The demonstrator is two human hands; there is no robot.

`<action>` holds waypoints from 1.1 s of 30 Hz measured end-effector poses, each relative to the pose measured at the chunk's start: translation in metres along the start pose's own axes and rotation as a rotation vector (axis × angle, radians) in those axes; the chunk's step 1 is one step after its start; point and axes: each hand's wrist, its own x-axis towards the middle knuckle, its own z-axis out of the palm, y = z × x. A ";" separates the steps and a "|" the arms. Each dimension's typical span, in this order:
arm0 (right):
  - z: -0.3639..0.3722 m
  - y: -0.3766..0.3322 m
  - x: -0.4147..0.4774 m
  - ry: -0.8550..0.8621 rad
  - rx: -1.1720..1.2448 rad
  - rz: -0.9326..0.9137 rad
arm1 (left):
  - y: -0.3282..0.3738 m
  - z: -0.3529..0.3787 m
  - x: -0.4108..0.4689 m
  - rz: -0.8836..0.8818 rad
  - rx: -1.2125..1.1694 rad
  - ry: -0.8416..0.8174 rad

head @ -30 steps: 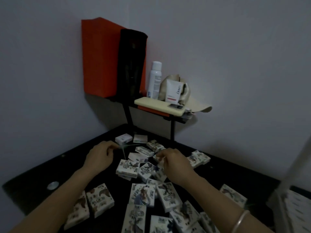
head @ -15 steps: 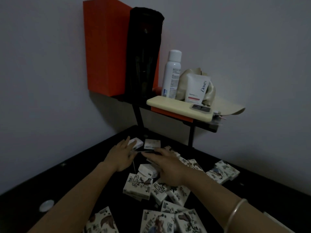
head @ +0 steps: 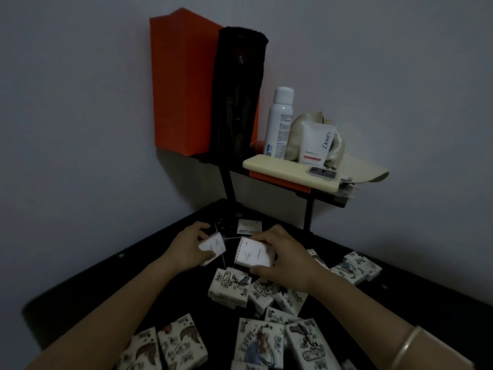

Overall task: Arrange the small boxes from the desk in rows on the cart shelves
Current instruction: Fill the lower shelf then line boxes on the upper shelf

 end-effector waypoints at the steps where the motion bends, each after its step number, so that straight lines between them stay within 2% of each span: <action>1: -0.004 -0.005 -0.005 -0.001 0.034 0.020 | 0.004 -0.002 -0.007 0.012 0.005 0.020; 5: -0.026 -0.030 -0.032 0.029 0.125 0.099 | 0.029 -0.016 -0.038 0.057 -0.120 0.077; 9: -0.051 -0.056 -0.070 0.036 0.381 0.161 | 0.069 -0.036 -0.074 0.153 -0.327 0.080; 13: -0.077 -0.086 -0.115 0.076 0.460 0.180 | 0.123 -0.046 -0.119 0.164 -0.535 -0.098; 20: -0.130 -0.123 -0.192 0.213 0.590 0.227 | 0.219 -0.046 -0.178 0.277 -0.684 -0.351; 25: -0.180 -0.141 -0.244 0.366 0.406 0.164 | 0.288 -0.051 -0.217 0.469 -0.714 -0.445; 29: -0.232 -0.164 -0.289 0.544 0.184 0.116 | 0.335 -0.054 -0.240 0.541 -0.772 -0.417; 33: -0.284 -0.174 -0.335 0.718 0.087 0.164 | 0.380 -0.048 -0.253 0.596 -0.802 -0.371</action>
